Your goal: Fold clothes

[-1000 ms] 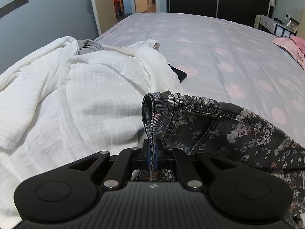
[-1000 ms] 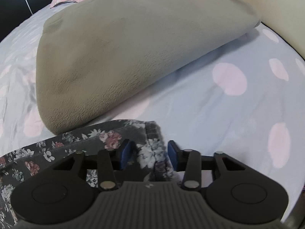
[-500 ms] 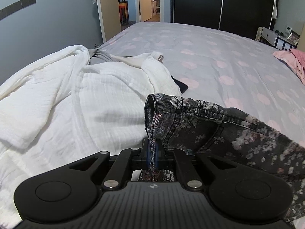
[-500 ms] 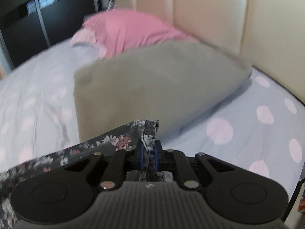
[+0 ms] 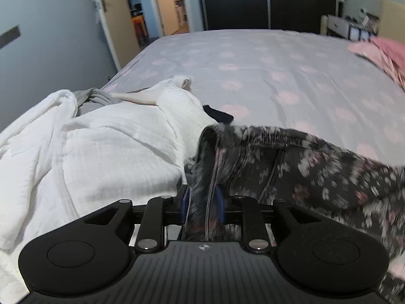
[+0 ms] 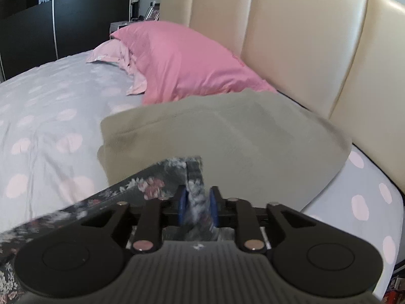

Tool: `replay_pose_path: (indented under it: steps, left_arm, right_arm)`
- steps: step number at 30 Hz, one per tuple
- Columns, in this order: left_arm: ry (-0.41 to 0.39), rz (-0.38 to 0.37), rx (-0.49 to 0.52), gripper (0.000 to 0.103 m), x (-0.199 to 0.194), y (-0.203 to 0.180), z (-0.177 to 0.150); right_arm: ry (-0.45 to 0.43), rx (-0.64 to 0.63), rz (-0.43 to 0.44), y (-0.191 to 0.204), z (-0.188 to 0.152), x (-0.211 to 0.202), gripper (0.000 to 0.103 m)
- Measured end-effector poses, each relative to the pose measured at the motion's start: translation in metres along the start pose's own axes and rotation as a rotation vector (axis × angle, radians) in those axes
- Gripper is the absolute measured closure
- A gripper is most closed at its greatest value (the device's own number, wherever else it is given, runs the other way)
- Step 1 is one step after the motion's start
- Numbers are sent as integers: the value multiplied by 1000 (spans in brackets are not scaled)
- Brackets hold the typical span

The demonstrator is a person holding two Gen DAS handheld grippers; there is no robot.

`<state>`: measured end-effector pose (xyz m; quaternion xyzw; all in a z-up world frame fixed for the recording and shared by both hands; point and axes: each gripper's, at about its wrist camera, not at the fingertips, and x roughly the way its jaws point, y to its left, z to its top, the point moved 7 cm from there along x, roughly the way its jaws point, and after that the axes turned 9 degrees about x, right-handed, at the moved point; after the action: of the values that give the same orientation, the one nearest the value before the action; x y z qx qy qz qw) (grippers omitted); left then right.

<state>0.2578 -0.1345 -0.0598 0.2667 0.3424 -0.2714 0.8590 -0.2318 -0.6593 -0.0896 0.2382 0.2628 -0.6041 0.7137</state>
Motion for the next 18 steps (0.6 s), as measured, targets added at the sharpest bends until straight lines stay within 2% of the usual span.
replay_pose_path:
  steps: [2,5,12,18]
  left_arm:
    - [-5,2,32,76,-7,-5,-2]
    - [-9,-18,29,66,-17,-9,-4]
    - [-41,-116,14,62,-51,-32,-16]
    - [-69,-212,48,61,-86,-67,-31]
  right_arm:
    - [16,-16,20,3,-10,-2,76]
    - [35,-18,55,1,-28,-13,73]
    - [106,-11,181,9,-74,-58,71]
    - [140,-84,292,30,-122,-108,67]
